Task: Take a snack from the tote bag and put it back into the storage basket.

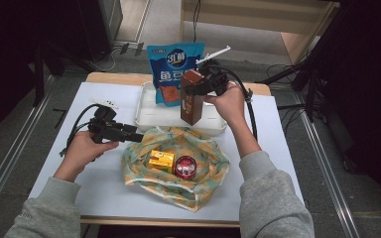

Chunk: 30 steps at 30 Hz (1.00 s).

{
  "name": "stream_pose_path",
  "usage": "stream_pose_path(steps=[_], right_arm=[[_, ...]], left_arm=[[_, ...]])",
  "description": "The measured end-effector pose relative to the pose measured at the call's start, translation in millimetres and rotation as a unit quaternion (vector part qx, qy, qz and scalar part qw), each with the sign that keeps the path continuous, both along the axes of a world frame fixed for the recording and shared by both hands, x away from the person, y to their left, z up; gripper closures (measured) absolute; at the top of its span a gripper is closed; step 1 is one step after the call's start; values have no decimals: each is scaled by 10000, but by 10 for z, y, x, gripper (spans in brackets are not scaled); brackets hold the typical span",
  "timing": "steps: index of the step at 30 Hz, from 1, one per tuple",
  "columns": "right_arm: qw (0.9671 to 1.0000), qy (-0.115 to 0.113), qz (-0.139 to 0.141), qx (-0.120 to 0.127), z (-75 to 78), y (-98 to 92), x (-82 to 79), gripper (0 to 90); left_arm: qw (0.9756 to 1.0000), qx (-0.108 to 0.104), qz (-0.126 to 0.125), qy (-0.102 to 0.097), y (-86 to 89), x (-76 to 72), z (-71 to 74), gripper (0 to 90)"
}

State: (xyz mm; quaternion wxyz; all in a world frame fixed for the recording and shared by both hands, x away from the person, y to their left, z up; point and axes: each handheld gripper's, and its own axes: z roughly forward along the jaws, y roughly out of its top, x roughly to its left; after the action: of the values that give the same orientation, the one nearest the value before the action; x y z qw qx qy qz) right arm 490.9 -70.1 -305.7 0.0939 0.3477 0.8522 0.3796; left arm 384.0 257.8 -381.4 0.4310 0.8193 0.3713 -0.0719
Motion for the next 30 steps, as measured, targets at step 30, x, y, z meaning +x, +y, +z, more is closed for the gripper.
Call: stream_pose_path(steps=[30], right_arm=[[10000, 71, -28, 36, -368, 194, 57, 440]], left_arm=[[10000, -14, 1, 14, 10, 4, -8, 370]])
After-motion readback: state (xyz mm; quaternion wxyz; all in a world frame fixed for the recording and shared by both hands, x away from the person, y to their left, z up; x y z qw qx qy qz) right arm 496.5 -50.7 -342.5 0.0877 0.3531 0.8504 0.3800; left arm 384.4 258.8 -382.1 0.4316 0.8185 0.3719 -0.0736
